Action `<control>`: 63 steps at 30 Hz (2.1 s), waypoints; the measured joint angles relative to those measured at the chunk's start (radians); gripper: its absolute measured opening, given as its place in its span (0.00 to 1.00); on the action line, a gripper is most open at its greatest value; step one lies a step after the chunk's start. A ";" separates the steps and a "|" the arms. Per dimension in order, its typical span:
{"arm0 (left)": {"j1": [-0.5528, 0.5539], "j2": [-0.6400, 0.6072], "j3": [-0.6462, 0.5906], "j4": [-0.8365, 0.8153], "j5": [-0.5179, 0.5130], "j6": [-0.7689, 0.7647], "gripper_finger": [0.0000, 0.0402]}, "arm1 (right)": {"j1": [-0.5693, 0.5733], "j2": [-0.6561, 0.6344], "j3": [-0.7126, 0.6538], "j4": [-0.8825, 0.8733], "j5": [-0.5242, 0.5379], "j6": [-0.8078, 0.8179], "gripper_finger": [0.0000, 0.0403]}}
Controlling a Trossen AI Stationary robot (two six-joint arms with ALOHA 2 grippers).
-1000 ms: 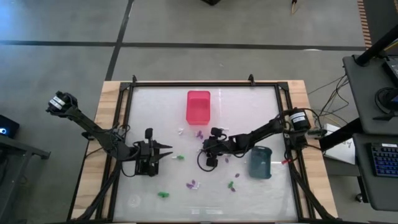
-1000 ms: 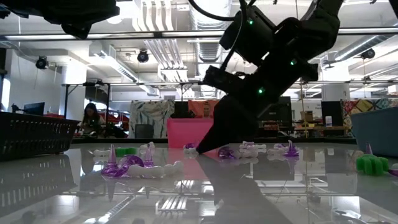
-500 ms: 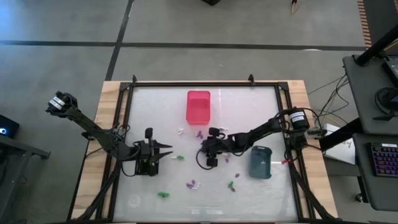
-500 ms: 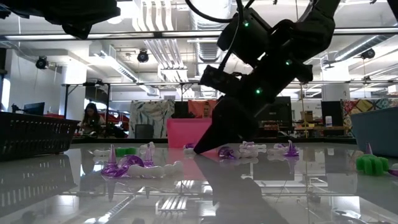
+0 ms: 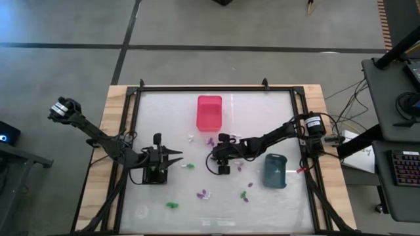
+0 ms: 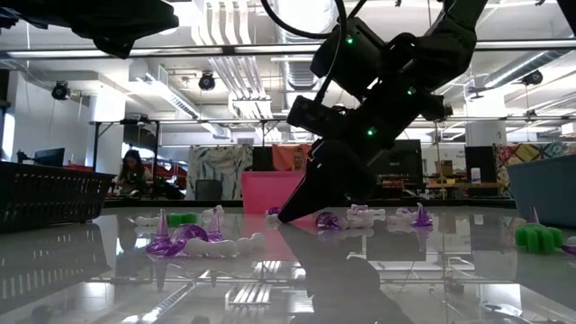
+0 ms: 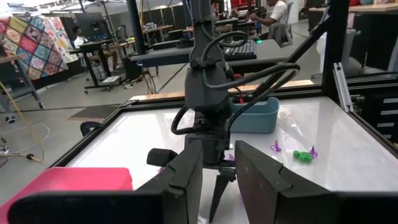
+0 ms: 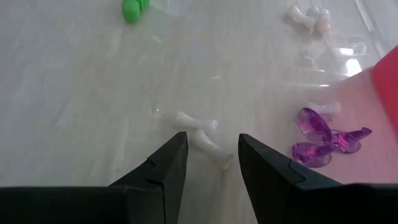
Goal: Sort Halloween decoration
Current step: Put the bone toy into the red bin
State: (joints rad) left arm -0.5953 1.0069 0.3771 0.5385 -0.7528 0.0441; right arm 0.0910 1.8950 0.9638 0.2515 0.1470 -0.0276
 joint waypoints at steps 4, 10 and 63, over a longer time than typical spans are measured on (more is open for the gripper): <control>0.000 0.000 0.000 0.000 0.000 0.000 0.19 | 0.000 0.000 0.000 -0.003 0.000 0.000 0.35; 0.000 0.000 0.000 0.000 0.000 0.000 0.19 | 0.000 0.000 0.000 -0.007 0.000 0.001 0.35; 0.002 0.001 0.000 0.000 0.001 -0.001 0.19 | 0.000 -0.009 0.019 -0.030 -0.051 0.029 0.02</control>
State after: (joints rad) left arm -0.5938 1.0077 0.3771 0.5386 -0.7517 0.0429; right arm 0.0910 1.8861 0.9828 0.2217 0.0963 0.0010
